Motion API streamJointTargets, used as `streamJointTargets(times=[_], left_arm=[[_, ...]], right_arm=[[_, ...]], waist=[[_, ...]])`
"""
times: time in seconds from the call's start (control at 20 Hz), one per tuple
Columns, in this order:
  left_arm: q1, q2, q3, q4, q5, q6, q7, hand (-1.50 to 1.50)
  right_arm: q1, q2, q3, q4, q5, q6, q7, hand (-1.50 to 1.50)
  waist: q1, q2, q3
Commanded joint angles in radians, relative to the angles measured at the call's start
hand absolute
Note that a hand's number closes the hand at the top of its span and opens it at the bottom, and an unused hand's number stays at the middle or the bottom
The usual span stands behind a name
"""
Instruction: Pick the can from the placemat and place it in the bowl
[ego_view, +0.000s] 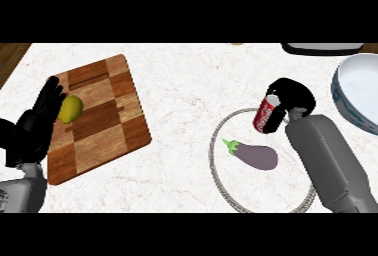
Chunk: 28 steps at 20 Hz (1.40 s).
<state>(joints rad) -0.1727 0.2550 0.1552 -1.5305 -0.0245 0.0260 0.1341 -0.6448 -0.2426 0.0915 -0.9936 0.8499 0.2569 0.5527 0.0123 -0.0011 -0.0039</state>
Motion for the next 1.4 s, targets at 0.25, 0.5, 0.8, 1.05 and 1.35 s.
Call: streamJointTargets(times=[0.25, 0.5, 0.8, 1.05, 1.35], left_arm=[[0.045, -0.020, -0.009, -0.048, -0.009, 0.005, 0.017, 0.00], [0.043, -0.026, 0.003, -0.010, -0.029, 0.031, -0.020, 0.00], [0.034, -0.007, 0.013, -0.014, -0.018, 0.006, -0.016, 0.00], [0.013, -0.017, -0.005, -0.075, -0.015, 0.002, 0.051, 0.00], [-0.023, -0.006, 0.040, 0.033, 0.009, -0.017, -0.017, 0.00]], right_arm=[[-0.082, 0.025, 0.023, -0.089, 0.146, -0.144, 0.162, 1.50], [-0.189, -0.094, -0.011, -0.260, 0.219, -0.155, 0.249, 1.50], [-0.161, -0.127, -0.086, -0.459, 0.226, -0.139, 0.351, 1.50], [-0.138, -0.217, -0.200, -0.489, 0.174, -0.098, 0.301, 1.50], [-0.068, -0.250, -0.332, -0.365, 0.069, -0.236, 0.112, 1.50]], waist=[[-0.009, -0.002, 0.004], [-0.027, -0.008, 0.002], [-0.019, -0.003, 0.004], [-0.014, -0.001, 0.004], [-0.014, 0.003, 0.004]])
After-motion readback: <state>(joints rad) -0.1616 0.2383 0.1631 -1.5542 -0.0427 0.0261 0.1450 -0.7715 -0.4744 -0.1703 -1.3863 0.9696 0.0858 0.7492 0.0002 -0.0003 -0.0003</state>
